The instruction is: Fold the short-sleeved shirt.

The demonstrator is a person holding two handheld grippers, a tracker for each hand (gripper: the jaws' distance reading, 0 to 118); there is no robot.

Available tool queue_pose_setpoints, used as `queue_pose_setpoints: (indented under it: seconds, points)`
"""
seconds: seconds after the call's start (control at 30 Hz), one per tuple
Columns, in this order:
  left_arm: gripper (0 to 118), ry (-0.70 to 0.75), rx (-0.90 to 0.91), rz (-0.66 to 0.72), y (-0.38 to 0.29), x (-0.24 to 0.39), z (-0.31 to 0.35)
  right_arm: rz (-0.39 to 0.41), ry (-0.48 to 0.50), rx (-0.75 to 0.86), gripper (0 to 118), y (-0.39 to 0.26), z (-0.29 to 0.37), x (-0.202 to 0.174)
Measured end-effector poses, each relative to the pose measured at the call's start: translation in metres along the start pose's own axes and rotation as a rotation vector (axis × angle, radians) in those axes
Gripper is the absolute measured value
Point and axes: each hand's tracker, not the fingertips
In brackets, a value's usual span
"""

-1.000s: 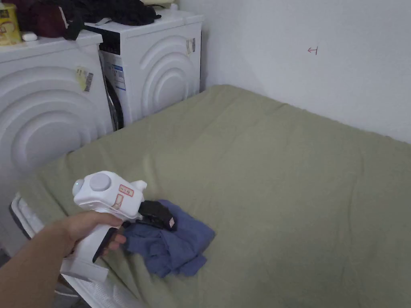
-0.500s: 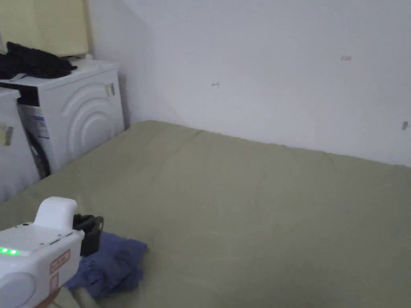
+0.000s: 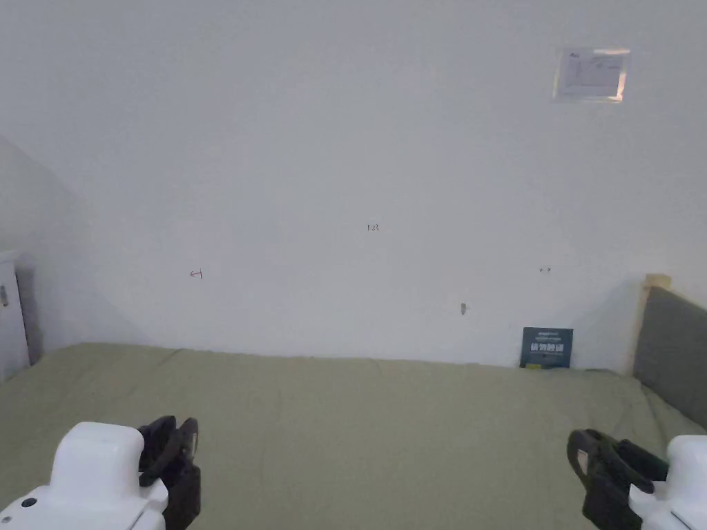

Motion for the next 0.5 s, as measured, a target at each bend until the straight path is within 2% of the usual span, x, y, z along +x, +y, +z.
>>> queue_pose_setpoints:
  seconds: [0.03,0.13,0.27,0.33,0.37,0.4,0.43,0.47,0.5]
  points:
    - [18,-0.005,0.007,0.003,0.001,0.004,-0.001,-0.002,0.061,-0.027,11,0.0,-0.003,0.002]
    - [18,0.017,0.012,-0.027,0.003,0.014,-0.008,0.124,-0.066,0.013,12,-0.003,-0.003,-0.013]
    - [24,-0.043,0.021,-0.018,0.006,0.02,-0.013,0.146,-0.027,-0.011,20,-0.006,-0.009,-0.024]
    - [51,-0.046,0.008,0.003,0.007,0.021,-0.016,0.152,-0.048,0.012,38,-0.007,-0.007,-0.026]
    - [67,-0.041,-0.002,0.014,0.008,0.022,-0.017,0.148,-0.055,0.022,55,-0.007,-0.006,-0.026]
    - [81,-0.039,-0.005,0.022,0.008,0.019,-0.019,0.143,-0.061,0.026,79,-0.007,-0.006,-0.026]
    - [86,-0.041,0.004,0.03,0.008,0.018,-0.019,0.142,-0.059,0.025,91,-0.005,-0.006,-0.027]
    - [90,-0.043,0.006,0.033,0.008,0.017,-0.019,0.144,-0.061,0.025,98,-0.005,-0.006,-0.027]
    - [101,-0.044,0.007,0.034,0.01,0.017,-0.019,0.153,-0.064,0.024,105,-0.005,-0.006,-0.028]
